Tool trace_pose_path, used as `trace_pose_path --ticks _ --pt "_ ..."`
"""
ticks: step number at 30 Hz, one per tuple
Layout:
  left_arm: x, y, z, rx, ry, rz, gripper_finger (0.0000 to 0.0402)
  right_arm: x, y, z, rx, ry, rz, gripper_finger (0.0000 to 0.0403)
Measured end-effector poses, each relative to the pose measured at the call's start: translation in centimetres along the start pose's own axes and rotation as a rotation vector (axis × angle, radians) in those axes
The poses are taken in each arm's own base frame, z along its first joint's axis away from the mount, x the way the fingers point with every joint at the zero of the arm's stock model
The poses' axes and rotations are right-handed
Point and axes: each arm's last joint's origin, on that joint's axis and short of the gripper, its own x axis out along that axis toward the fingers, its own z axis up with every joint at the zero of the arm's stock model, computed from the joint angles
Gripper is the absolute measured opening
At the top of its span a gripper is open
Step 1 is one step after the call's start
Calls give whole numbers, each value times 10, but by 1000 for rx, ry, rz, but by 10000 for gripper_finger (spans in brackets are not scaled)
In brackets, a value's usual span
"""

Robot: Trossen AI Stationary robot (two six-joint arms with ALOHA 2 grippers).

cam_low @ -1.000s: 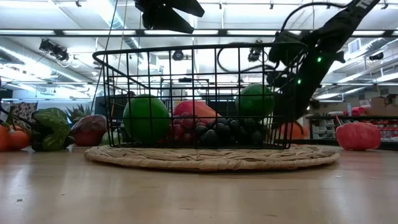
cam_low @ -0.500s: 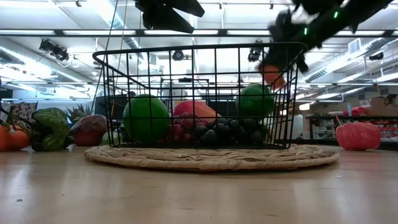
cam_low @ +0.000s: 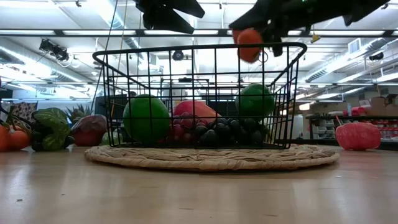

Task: Build produce basket
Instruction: Put the top tangerines into the black wire basket, then put the tangerine into the black wire basket

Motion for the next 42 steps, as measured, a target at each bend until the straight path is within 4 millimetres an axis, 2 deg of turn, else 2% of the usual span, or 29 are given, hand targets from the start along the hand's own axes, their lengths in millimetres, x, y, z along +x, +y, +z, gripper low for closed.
trace_pose_path --ticks 7,16,19,22,26,32,39,42 --pt "0 0 0 11 0 0 336 14 16 -17 -12 -30 82 206" --pt "0 0 0 10 0 2 336 19 17 -28 -35 17 76 322" --pt "0 1 0 11 1 3 336 17 16 -26 -37 16 51 359" --pt "0 1 0 10 1 3 336 11 12 -19 -43 -8 -49 382" --pt "0 0 0 10 1 1 336 1 2 -14 -123 -10 -292 388" --pt "0 0 0 11 1 -1 336 -14 -24 -15 -218 55 -630 372" --pt "0 -1 0 12 1 -1 336 -45 -68 -23 -31 304 -775 364" --pt "0 -1 0 12 1 -1 336 -59 -80 -28 56 421 -829 364"
